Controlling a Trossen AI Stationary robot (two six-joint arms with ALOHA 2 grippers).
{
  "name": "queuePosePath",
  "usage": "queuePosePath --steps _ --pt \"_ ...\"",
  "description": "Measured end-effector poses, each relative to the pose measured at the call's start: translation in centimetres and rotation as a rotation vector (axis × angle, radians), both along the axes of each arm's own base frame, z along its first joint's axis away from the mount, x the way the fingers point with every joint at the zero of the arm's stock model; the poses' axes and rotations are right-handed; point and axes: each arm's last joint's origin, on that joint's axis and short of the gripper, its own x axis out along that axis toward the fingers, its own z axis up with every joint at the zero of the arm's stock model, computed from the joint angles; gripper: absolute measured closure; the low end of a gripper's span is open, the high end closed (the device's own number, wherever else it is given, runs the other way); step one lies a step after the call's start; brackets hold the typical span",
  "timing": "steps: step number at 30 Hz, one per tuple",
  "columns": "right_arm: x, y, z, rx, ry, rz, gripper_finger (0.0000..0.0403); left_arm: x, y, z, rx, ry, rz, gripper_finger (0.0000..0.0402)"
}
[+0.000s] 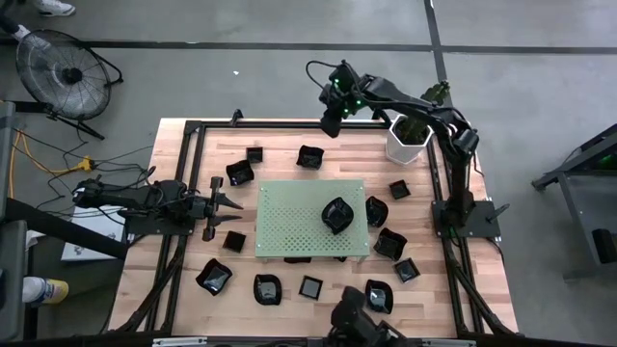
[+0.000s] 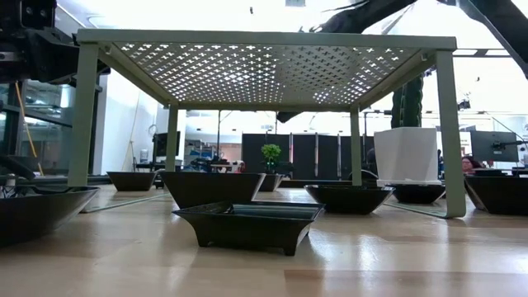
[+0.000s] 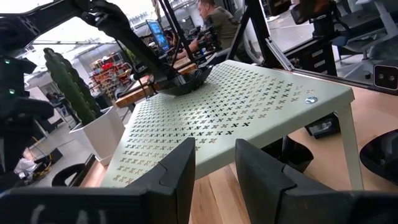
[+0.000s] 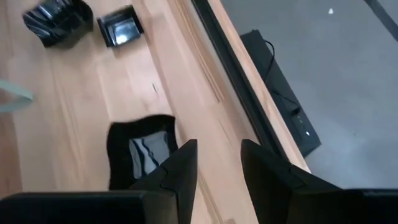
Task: Pick & Place Mini shaped plates
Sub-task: Put the black wave square shaped bowl on the shelf
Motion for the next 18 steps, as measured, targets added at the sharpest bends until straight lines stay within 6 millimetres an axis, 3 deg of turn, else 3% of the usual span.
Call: queuePosePath --steps 7,18 --pt "0.2 0.0 -0.5 -0.009 0.022 0.009 0.0284 0.0 0.0 0.0 0.0 0.0 0.0 0.0291" --pt "3.0 -0.1 -5.8 -0.023 0.124 0.041 0.0284 0.0 0.0 0.0 0.0 0.0 0.0 0.0291"
